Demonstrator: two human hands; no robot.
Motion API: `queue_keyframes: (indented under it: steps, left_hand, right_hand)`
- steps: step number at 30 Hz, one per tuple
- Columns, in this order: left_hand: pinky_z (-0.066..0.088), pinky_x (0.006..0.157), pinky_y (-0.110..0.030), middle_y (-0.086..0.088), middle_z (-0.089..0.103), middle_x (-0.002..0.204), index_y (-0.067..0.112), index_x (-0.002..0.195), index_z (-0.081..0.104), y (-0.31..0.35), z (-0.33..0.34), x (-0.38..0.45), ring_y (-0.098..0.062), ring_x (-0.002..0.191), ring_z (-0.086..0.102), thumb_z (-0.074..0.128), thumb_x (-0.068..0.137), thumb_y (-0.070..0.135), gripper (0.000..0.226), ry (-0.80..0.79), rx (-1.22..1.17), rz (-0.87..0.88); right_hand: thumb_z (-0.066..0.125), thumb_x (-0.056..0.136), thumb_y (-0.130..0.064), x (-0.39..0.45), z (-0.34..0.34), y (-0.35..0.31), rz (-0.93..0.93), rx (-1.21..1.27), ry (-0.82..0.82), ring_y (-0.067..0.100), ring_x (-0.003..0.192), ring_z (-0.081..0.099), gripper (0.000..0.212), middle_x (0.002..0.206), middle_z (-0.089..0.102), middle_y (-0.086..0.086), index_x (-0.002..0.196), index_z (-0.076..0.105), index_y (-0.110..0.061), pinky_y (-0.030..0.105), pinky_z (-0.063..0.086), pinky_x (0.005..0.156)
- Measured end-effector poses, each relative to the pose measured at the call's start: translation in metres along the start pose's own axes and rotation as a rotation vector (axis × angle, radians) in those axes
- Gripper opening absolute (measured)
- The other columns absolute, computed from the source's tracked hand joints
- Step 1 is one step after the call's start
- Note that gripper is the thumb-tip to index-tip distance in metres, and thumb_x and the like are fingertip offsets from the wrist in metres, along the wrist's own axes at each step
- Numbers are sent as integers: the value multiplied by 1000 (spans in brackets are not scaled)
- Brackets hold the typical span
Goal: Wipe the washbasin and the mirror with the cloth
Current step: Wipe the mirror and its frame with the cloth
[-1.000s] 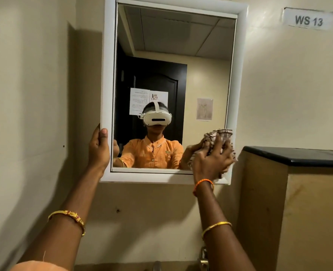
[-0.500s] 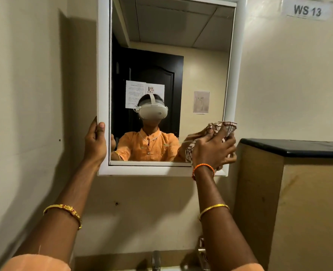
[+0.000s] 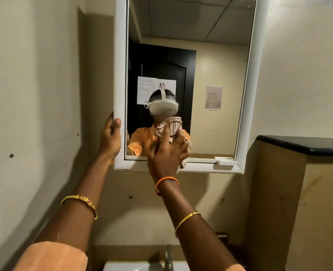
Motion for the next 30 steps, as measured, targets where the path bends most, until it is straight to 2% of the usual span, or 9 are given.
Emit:
queue_keyframes:
  steps: [2,5,8,12,15,20,22,26,30]
  left_hand:
    - [35,112,-46,-16,48,141,16,140,41,3,-3,-2,-32,130,45,37,99,38,47,1,41,13]
    - [33,113,-44,-14,46,143,15,142,39,6,0,-3,-30,133,43,34,100,34,46,-7,55,21]
    - [32,115,-38,-9,45,146,16,144,35,4,1,-3,-23,134,42,33,101,34,47,-9,51,20]
    - [35,107,-60,-27,49,135,22,138,41,-4,2,-1,-46,126,45,37,92,54,56,-45,10,-4]
    - [34,103,-67,-32,47,134,24,135,41,-20,1,3,-54,124,43,41,79,73,75,-68,25,-54]
    - [31,113,-33,-8,43,146,13,143,37,-3,1,0,-22,135,40,35,100,31,46,-30,-19,-14]
    - [33,110,-30,-9,45,144,7,140,41,-7,1,0,-20,133,42,32,102,26,44,-49,-119,-54]
    - [47,100,-33,-9,61,127,17,134,50,-16,4,-8,-21,120,57,20,97,51,59,-189,-468,-245]
    - [55,90,-33,-10,66,118,19,127,56,-18,4,-11,-22,108,64,20,92,63,67,-197,-524,-282]
  right_hand:
    - [53,82,-25,16,-18,13,-24,145,48,39,112,43,48,128,48,23,129,54,-14,53,39,95]
    - [43,84,-22,40,-69,64,80,279,239,41,113,47,48,125,47,26,126,56,-4,49,41,97]
    - [48,82,-22,57,-94,114,254,245,324,38,119,44,49,131,45,21,129,55,-12,49,35,99]
    - [52,79,-27,65,-76,120,294,196,286,37,123,39,55,140,41,15,134,51,-22,52,29,103]
    - [56,79,-28,59,-51,78,169,230,233,36,123,39,56,140,43,15,134,52,-25,52,29,103]
    - [54,73,-31,38,4,-39,-258,311,28,34,123,40,56,137,48,16,128,59,-20,47,33,102]
    - [58,73,-30,21,22,-77,-401,275,-47,31,121,38,55,137,49,14,126,59,-21,43,34,98]
    - [61,70,-29,4,33,-93,-464,222,-76,28,121,36,57,137,52,11,126,60,-22,38,29,96]
    - [62,72,-22,-25,36,-83,-572,169,-116,28,122,38,56,140,50,7,128,59,-24,40,33,93]
Point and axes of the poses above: each hand's wrist, its own x-axis towards the middle knuckle, its own z-axis out of the palm, y = z × x, the point moved 10 cm from there along x, towards the middle knuckle
